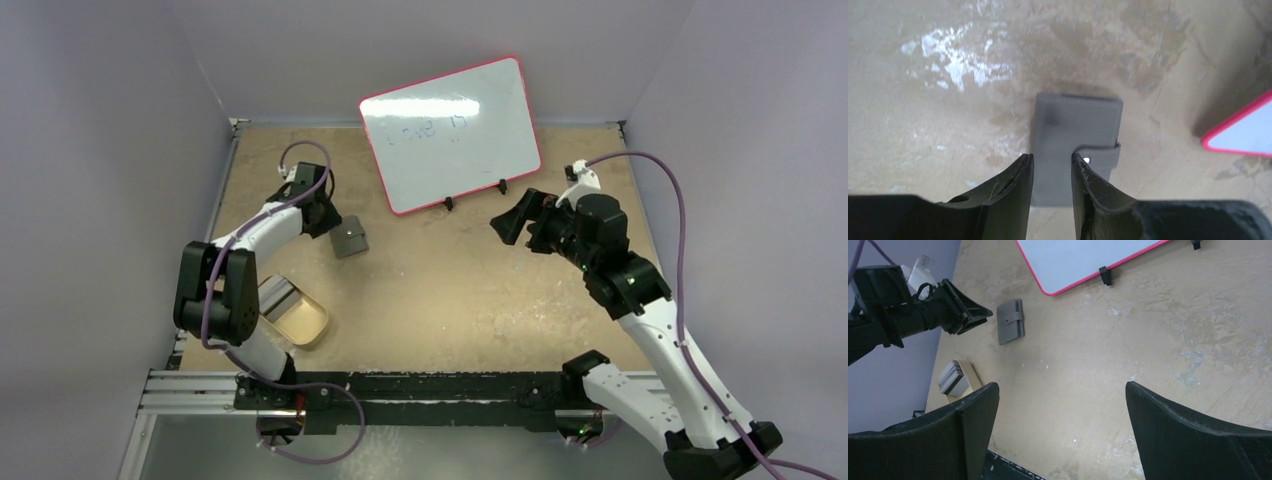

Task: Put the credit cards into the card holder
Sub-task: Move the card holder to the center of the board, then open the card holder at the center of the board.

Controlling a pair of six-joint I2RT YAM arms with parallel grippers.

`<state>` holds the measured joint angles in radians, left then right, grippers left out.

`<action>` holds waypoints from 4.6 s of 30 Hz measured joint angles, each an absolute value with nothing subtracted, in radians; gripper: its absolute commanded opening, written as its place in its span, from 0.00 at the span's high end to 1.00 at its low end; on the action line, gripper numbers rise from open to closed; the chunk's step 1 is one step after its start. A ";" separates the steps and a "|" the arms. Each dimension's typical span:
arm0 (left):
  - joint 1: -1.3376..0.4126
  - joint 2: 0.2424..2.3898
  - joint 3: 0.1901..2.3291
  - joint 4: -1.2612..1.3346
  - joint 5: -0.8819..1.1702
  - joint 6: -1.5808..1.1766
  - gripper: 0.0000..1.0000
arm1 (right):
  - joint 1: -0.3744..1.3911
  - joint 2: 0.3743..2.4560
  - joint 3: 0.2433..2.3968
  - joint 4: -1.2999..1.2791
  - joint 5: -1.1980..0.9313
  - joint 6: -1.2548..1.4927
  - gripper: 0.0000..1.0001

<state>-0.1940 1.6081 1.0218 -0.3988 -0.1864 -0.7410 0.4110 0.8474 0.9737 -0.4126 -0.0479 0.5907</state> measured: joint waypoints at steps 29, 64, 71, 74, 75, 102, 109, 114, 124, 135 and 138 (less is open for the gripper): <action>-0.394 1.690 0.928 -0.245 0.006 -0.773 0.72 | 0.411 0.939 0.918 -0.438 -0.079 0.604 0.23; -0.725 1.027 0.878 -0.437 -0.336 -1.071 0.43 | 0.875 1.530 0.954 -0.242 0.041 0.820 0.55; -0.725 0.871 0.921 -0.591 -0.540 -1.009 0.41 | 0.914 1.660 1.078 -0.282 0.134 0.830 0.55; -0.725 0.823 0.921 -0.639 -0.596 -1.000 0.41 | 0.919 1.703 1.103 -0.316 0.175 0.830 0.55; -0.725 0.806 0.922 -0.651 -0.615 -0.999 0.41 | 0.920 1.718 1.110 -0.327 0.185 0.830 0.55; -0.725 0.805 0.924 -0.698 -0.681 -0.984 0.44 | 0.976 1.834 1.201 -0.450 0.374 0.827 1.00; -0.725 0.821 0.894 -0.678 -0.660 -0.987 0.44 | 0.974 1.782 1.151 -0.413 0.345 0.807 1.00; -0.725 0.893 0.813 -0.618 -0.604 -0.995 0.44 | 0.973 1.657 1.082 -0.355 0.262 0.791 1.00; -0.720 1.039 0.770 -0.517 -0.404 -0.995 0.44 | 0.966 1.480 1.005 -0.192 0.122 0.807 1.00; -0.709 1.132 0.743 -0.416 -0.212 -0.994 0.45 | 0.900 1.424 0.909 -0.119 0.036 0.845 1.00; -0.708 1.155 0.739 -0.409 -0.185 -0.994 0.45 | 0.866 1.393 0.879 -0.096 0.004 0.856 1.00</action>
